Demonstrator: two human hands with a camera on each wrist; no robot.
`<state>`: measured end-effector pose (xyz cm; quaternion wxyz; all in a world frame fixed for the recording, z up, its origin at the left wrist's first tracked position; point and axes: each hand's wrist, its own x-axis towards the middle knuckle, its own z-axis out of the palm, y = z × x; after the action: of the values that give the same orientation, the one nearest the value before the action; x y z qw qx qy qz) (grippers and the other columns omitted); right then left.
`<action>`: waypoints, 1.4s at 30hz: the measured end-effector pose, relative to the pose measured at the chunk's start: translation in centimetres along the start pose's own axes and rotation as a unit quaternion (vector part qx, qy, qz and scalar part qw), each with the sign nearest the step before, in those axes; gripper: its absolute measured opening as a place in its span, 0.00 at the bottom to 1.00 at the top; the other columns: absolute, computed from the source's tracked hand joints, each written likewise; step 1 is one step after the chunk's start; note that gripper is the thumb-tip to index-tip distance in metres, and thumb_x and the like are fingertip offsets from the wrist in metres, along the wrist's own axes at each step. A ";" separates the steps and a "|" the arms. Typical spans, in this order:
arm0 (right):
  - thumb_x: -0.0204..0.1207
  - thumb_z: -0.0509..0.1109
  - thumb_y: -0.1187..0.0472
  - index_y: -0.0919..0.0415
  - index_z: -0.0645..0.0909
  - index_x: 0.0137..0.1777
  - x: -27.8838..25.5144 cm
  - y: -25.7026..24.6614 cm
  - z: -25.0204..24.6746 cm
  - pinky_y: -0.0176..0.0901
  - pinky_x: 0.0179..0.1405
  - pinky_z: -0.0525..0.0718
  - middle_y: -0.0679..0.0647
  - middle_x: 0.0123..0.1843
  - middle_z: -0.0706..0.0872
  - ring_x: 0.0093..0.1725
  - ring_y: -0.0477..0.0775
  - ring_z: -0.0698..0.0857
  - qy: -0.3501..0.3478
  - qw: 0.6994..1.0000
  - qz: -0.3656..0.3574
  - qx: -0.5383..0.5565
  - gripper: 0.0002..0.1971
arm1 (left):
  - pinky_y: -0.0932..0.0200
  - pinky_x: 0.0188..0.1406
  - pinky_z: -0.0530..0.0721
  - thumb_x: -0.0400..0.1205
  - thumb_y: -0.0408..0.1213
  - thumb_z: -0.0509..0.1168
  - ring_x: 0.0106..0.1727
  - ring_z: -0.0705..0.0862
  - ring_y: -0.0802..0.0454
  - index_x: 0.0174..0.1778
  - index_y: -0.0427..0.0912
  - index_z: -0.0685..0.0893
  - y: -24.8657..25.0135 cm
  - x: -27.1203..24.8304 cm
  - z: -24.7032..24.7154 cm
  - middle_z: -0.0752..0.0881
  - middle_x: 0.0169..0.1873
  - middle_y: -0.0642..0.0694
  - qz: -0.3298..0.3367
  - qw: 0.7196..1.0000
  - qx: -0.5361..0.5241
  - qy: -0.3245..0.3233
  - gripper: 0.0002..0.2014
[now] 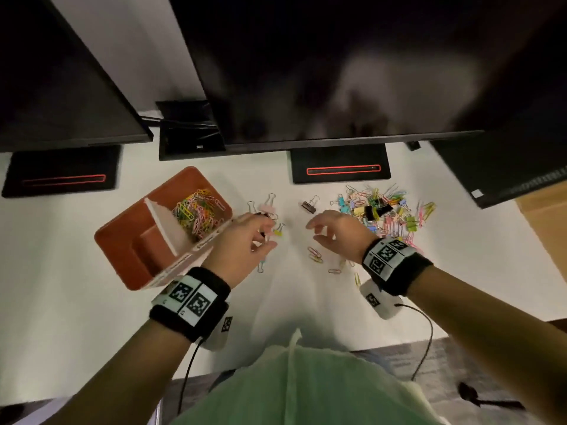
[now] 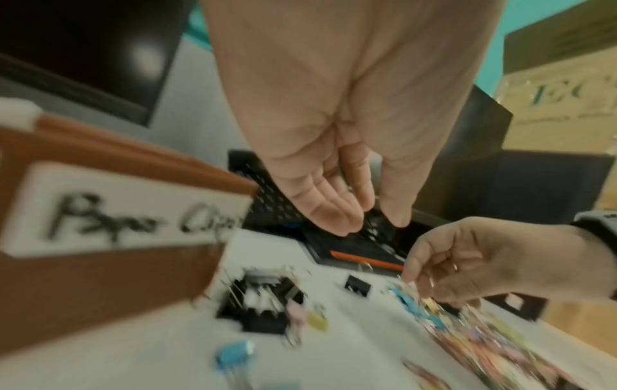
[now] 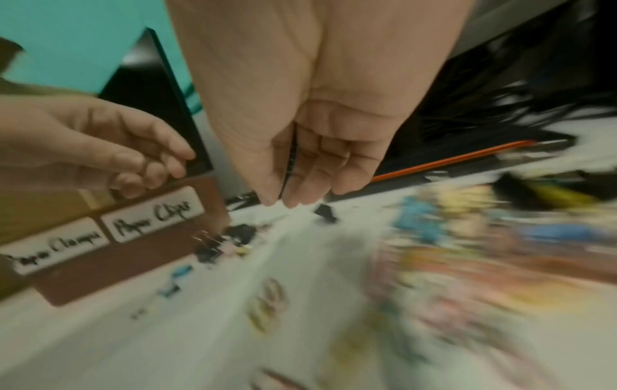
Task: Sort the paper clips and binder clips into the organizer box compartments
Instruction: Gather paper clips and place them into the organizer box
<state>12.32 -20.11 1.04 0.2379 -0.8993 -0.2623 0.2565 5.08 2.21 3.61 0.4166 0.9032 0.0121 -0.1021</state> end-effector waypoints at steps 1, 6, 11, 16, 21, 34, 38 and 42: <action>0.77 0.67 0.63 0.57 0.81 0.60 -1.1 1.7 -0.4 0.50 0.54 0.84 0.54 0.54 0.84 0.43 0.46 0.78 0.001 1.000 0.026 -0.015 0.12 | 0.65 0.41 0.84 0.75 0.35 0.70 0.44 0.82 0.58 0.59 0.47 0.81 0.3 0.5 1.5 0.80 0.51 0.51 -0.001 0.999 0.010 -0.035 0.16; 0.75 0.69 0.60 0.54 0.82 0.61 -3.6 7.6 -2.7 0.50 0.59 0.82 0.53 0.57 0.83 0.56 0.52 0.80 0.086 0.993 0.071 -0.035 0.14 | 0.60 0.52 0.81 0.76 0.34 0.69 0.49 0.79 0.54 0.61 0.45 0.80 1.3 2.8 7.5 0.77 0.57 0.46 -0.027 0.986 0.063 -0.154 0.17; 0.74 0.70 0.62 0.52 0.80 0.63 -2.9 9.0 -3.8 0.41 0.58 0.81 0.51 0.60 0.82 0.50 0.44 0.78 0.001 1.000 0.018 -0.008 0.17 | 0.58 0.61 0.77 0.73 0.34 0.72 0.58 0.76 0.49 0.62 0.44 0.80 1.4 4.3 10.8 0.74 0.58 0.46 -0.034 0.978 0.118 -0.171 0.20; 0.73 0.69 0.67 0.53 0.76 0.68 -2.6 8.7 -1.6 0.47 0.63 0.82 0.52 0.69 0.75 0.66 0.53 0.78 -0.101 0.988 -0.100 -0.067 0.23 | 0.53 0.55 0.81 0.73 0.32 0.72 0.50 0.80 0.48 0.52 0.40 0.83 1.8 5.3 11.9 0.78 0.52 0.45 -0.038 0.979 0.133 -0.149 0.12; 0.77 0.65 0.64 0.58 0.79 0.65 -1.1 8.8 -0.6 0.52 0.55 0.84 0.56 0.65 0.77 0.62 0.59 0.80 -0.107 0.977 -0.124 -0.140 0.16 | 0.54 0.50 0.81 0.75 0.31 0.70 0.44 0.81 0.49 0.44 0.38 0.85 2.1 5.3 12.1 0.80 0.42 0.46 -0.068 0.983 0.116 -0.127 0.04; 0.78 0.65 0.58 0.57 0.84 0.52 0.3 8.5 -1.8 0.47 0.55 0.78 0.54 0.52 0.86 0.55 0.56 0.81 -0.094 0.982 -0.099 -0.133 0.08 | 0.58 0.44 0.76 0.77 0.34 0.68 0.40 0.76 0.51 0.43 0.37 0.83 2.0 4.2 12.9 0.77 0.38 0.46 -0.067 0.987 0.113 -0.095 0.03; 0.76 0.69 0.60 0.57 0.84 0.49 -1.1 9.4 -3.4 0.44 0.55 0.80 0.52 0.50 0.86 0.49 0.49 0.81 -0.031 0.995 -0.086 -0.026 0.05 | 0.61 0.42 0.77 0.74 0.36 0.71 0.38 0.78 0.52 0.46 0.41 0.81 3.5 3.7 13.3 0.80 0.38 0.47 -0.076 0.991 0.070 -0.085 0.08; 0.73 0.72 0.64 0.59 0.84 0.48 -3.0 10.9 -4.2 0.43 0.52 0.83 0.53 0.47 0.86 0.44 0.47 0.81 0.002 0.997 -0.065 0.045 0.05 | 0.59 0.44 0.81 0.73 0.36 0.73 0.36 0.80 0.54 0.59 0.43 0.78 5.4 4.0 14.7 0.82 0.33 0.50 -0.118 0.990 0.011 -0.076 0.19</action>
<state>16.40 -31.30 -0.84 0.2944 -0.8695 -0.3077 0.2502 7.03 -12.62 -2.43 0.3919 0.8895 0.0858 -0.2188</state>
